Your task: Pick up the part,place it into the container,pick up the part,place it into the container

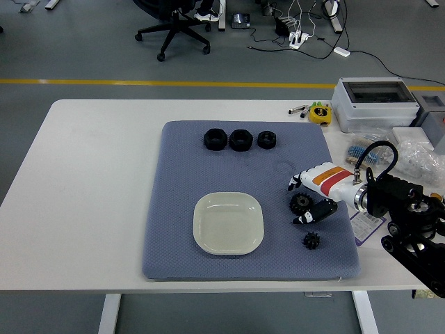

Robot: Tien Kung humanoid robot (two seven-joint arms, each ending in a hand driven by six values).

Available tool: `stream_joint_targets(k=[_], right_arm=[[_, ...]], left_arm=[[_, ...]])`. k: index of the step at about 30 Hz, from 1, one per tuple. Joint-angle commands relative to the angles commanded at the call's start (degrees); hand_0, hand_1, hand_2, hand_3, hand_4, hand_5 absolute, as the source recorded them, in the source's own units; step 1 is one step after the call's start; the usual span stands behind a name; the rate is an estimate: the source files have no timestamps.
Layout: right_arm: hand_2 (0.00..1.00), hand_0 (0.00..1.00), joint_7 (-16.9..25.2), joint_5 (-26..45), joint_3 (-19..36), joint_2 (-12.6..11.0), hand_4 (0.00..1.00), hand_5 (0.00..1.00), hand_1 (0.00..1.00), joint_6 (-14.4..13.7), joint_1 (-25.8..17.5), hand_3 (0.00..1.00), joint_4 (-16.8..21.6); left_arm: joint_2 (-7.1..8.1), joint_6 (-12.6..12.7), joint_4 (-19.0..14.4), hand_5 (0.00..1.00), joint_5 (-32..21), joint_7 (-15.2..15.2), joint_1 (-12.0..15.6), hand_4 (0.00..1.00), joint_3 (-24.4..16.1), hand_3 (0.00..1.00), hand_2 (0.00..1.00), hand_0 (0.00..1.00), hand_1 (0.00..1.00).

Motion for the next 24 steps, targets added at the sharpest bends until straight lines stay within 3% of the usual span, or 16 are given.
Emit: stream_joint_targets(k=[3, 4, 15, 16, 21, 22, 24], right_arm=[[0.678, 0.539, 0.17, -0.52, -0.06, 0.12, 0.948, 0.576, 0.596, -0.76, 0.04, 0.687, -0.69], [0.645, 0.458, 0.22, -0.73, -0.03, 0.16, 0.913, 0.57, 0.562, -1.07, 0.05, 0.63, -0.86], [0.611, 0.411, 0.52, -3.05, -0.58, 0.51, 0.871, 0.557, 0.54, -3.01, 0.26, 0.596, -2.86], [0.559, 0.373, 0.54, -3.27, -0.61, 0.51, 0.783, 0.532, 0.498, -3.27, 0.27, 0.562, -2.99], [0.559, 0.373, 0.7, -4.14, -0.7, 0.48, 0.783, 0.532, 0.498, -4.02, 0.21, 0.562, -3.36], [0.474, 0.249, 0.76, -4.14, -0.72, 0.49, 0.68, 0.509, 0.418, -4.15, 0.2, 0.492, -3.38], [0.474, 0.249, 0.9, -4.14, -0.76, 0.49, 0.68, 0.509, 0.418, -4.41, 0.18, 0.492, -3.37]], left_arm=[[-0.05, 0.01, 0.0, 0.584, 0.12, 0.04, -0.03, 0.638, -0.1, 0.56, 0.651, 0.708, 0.652], [-0.05, 0.01, 0.0, 0.581, 0.13, 0.05, -0.03, 0.636, -0.12, 0.56, 0.652, 0.707, 0.653], [-0.03, -0.1, -0.02, 0.58, 0.63, 0.21, 0.08, 0.637, -0.36, 0.56, 0.651, 0.707, 0.652], [-0.03, -0.1, -0.02, 0.58, 0.64, 0.21, 0.08, 0.637, -0.36, 0.56, 0.651, 0.707, 0.651], [-0.02, -0.12, -0.02, 0.58, 0.8, 0.25, 0.01, 0.637, -0.46, 0.56, 0.651, 0.707, 0.651], [-0.03, -0.11, -0.01, 0.58, 0.9, 0.27, 0.01, 0.637, -0.54, 0.561, 0.651, 0.706, 0.651], [-0.03, -0.13, -0.02, 0.58, 1.02, 0.29, 0.03, 0.637, -0.63, 0.561, 0.651, 0.706, 0.651]])
